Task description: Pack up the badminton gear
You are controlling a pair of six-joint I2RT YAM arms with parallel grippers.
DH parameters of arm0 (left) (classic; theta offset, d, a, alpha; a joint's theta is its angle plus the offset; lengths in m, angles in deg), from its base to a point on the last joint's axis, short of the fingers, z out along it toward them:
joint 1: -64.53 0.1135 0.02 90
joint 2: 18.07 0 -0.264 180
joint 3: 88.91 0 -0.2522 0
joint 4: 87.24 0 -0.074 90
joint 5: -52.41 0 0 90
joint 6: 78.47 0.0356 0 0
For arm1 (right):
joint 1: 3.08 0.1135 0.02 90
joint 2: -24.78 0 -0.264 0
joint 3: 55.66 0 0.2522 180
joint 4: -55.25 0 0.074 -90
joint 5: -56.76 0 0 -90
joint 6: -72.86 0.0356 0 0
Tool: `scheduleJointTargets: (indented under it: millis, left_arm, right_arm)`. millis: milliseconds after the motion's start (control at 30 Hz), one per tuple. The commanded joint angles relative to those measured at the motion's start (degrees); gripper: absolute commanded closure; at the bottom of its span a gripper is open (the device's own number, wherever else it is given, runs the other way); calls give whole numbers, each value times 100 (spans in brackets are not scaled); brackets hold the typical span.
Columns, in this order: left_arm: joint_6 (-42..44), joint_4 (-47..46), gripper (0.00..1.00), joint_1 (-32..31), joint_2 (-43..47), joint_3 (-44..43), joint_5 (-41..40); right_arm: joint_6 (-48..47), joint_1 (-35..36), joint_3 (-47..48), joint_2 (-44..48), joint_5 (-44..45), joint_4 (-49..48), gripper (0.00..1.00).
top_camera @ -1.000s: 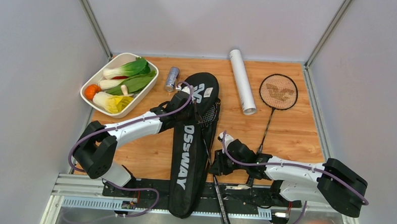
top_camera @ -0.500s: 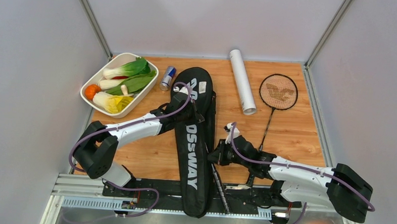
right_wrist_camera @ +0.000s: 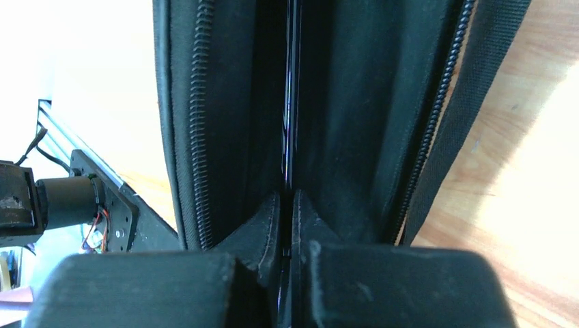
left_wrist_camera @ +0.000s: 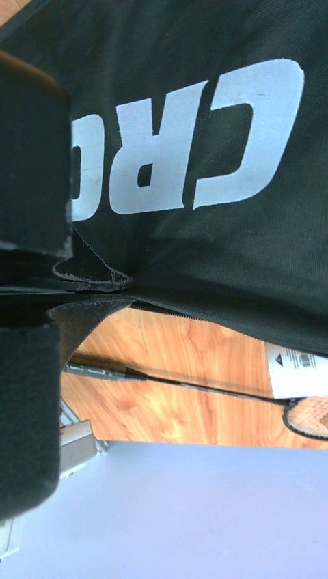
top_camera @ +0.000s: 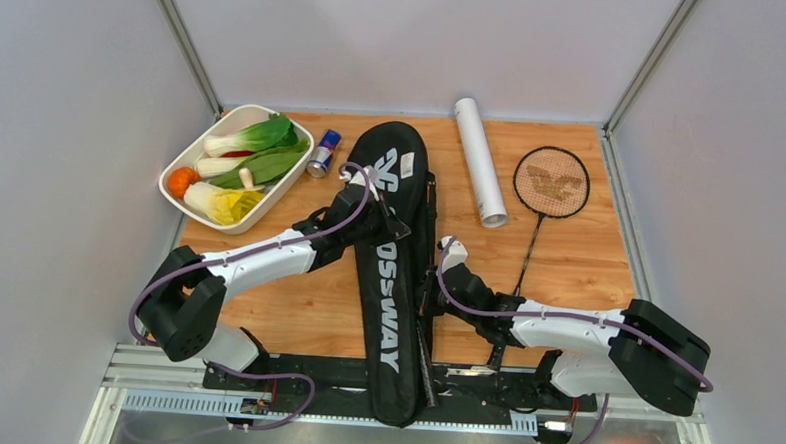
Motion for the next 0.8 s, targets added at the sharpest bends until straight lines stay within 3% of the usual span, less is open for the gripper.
scheduleJointTargets:
  millis: [0,233,367,433,467,533,600,767]
  left_arm:
    - [-440,-527,100,-87,298,217,470]
    - [-665,-695,100,-109,472,597,323]
    - [-480,-549,100,-113,510,599,275]
    - [-150,-303,85,-113,520,484,173]
    - [114,9,69,-121,551,363,121]
    - [551,489,49,-143,641,211,-123]
    - [906,971,43,-179,759,114,-367]
    - [1403,1792,42,-705,1116,167,-914]
  right_arm:
    - [35,-69,10,-88,801,-1328,100]
    - [370,-103,67,-92,1723,-1239,100]
    - [308,-163,139,-14,1591,-1264,100]
    - [275,-163,124,17,1552,-1230,100]
    - [265,-165,101,28,1534,-1263,100]
    - [264,-165,26,-10,1435,-1354,100]
    - [251,-158,4,-103,1303,-1465,100]
    - [377,-159,40,-331,1091,-1686,100]
